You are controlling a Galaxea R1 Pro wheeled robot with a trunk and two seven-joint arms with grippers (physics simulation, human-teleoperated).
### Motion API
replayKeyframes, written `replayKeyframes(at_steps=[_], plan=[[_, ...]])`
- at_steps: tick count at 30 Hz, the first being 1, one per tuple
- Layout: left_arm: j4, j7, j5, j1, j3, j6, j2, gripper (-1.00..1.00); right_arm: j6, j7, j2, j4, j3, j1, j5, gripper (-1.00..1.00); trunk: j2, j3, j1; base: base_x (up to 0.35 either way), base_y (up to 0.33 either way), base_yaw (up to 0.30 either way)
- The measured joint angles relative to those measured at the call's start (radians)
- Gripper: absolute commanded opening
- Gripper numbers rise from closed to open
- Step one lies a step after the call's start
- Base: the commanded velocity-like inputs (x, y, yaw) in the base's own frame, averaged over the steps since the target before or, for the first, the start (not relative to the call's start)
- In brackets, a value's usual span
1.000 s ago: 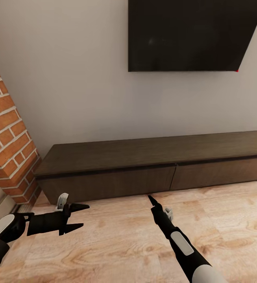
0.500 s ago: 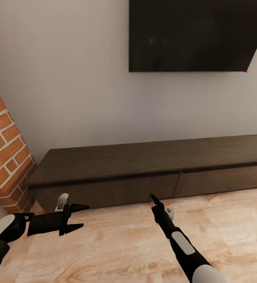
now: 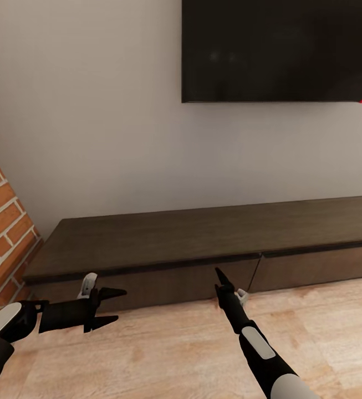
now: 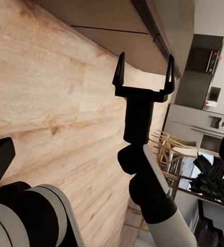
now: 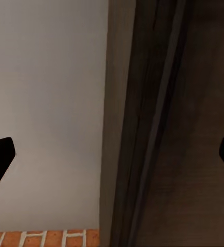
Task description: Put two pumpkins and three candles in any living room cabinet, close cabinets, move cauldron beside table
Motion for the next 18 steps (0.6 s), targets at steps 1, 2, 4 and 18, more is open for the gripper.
replayKeyframes(at_steps=[1,2,4,18], plan=[[0.000,0.000,0.000,0.000,0.000,0.000,0.000,1.00,0.001,0.000,0.000,0.000,0.000,0.000,0.000,1.00,0.000,0.000,0.000,0.016,0.000,0.000],[0.000,0.000,0.000,0.000,0.000,0.000,0.000,1.00,0.003,0.000,0.000,0.000,0.000,0.000,0.000,1.00,0.000,0.000,0.000,0.008,0.000,0.000],[0.000,0.000,0.000,0.000,0.000,0.000,0.000,1.00,0.006,-0.002,0.000,0.001,0.000,0.000,0.001,1.00,0.000,0.000,0.000,0.005,0.000,0.000],[0.001,0.000,0.000,0.000,0.000,0.000,0.000,1.00,-0.038,0.006,0.000,0.002,0.000,0.001,-0.001,1.00,0.000,0.000,0.000,0.000,0.000,0.000]])
